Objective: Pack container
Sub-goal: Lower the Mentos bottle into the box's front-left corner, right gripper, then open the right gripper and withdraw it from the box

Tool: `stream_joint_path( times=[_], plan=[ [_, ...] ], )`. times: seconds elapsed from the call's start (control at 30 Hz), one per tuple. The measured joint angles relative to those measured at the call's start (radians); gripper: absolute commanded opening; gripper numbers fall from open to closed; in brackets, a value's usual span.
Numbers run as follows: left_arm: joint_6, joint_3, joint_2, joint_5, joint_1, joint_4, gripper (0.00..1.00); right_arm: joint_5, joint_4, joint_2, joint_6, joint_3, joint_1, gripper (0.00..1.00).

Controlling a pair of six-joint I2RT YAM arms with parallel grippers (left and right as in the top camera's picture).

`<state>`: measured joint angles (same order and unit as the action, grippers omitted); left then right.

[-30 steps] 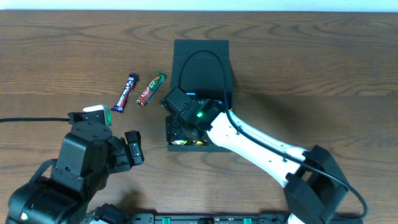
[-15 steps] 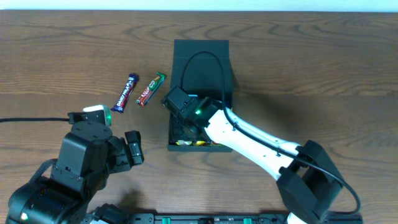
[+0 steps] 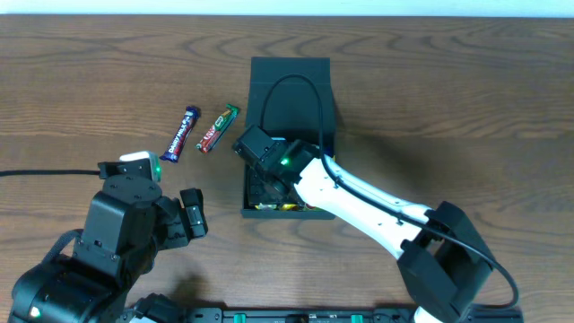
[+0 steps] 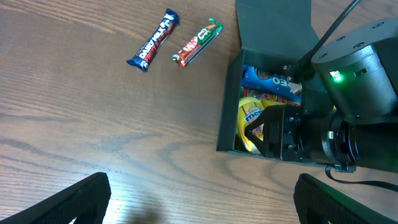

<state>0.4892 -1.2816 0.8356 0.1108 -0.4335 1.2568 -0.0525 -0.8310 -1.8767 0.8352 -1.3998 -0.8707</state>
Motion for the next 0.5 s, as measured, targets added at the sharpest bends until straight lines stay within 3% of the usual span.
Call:
stream_joint_path(
  times=[0.1,0.5],
  plan=[
    [0.000,0.000,0.000,0.000,0.000,0.000,0.95,0.021,0.011,0.000,0.012,0.000,-0.012,0.09],
    [0.000,0.000,0.000,0.000,0.000,0.001,0.95,0.120,0.065,-0.011,0.073,0.000,-0.048,0.01]
  ],
)
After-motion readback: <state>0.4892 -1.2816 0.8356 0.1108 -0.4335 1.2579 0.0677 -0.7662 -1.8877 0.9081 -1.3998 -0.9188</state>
